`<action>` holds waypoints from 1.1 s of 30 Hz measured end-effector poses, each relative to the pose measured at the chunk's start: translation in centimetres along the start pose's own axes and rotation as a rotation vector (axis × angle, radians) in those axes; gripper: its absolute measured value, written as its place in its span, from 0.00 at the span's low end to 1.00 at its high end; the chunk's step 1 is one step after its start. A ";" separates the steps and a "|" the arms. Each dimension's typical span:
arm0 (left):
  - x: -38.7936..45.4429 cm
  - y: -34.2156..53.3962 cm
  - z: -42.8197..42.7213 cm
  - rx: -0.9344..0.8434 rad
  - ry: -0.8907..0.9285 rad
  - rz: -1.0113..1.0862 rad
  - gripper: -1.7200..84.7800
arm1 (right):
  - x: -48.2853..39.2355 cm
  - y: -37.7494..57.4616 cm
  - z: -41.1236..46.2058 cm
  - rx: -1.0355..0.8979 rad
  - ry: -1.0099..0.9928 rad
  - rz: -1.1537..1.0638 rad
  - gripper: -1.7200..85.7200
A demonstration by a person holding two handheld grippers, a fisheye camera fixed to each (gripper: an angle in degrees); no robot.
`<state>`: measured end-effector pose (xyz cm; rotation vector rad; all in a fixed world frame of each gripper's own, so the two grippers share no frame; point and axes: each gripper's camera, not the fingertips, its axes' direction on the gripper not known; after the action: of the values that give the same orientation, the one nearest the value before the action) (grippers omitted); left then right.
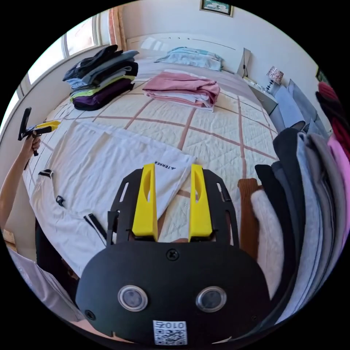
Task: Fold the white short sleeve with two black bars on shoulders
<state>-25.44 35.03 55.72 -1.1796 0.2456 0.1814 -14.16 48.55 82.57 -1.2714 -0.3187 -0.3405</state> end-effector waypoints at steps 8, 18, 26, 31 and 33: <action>-1.1 -1.2 5.3 -0.059 0.115 -0.010 0.09 | 1.9 -1.7 4.9 -0.069 -0.052 0.080 0.13; 1.4 5.6 -6.3 0.356 0.347 0.237 0.02 | -4.1 5.8 -7.4 0.243 0.021 -0.172 0.07; 8.6 21.5 -14.8 0.332 0.383 0.570 0.02 | -6.0 25.8 -14.7 0.451 -0.158 -0.368 0.06; 12.0 25.6 -9.0 0.064 0.233 0.606 0.02 | -7.9 29.9 -7.0 0.193 -0.221 -0.317 0.06; 12.1 26.3 -7.9 0.050 0.214 0.593 0.02 | -8.3 30.2 -6.2 0.185 -0.193 -0.297 0.05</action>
<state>-21.63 37.58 26.10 -1.0505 0.7839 0.5653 -8.73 51.01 51.19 -1.0766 -0.6919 -0.4309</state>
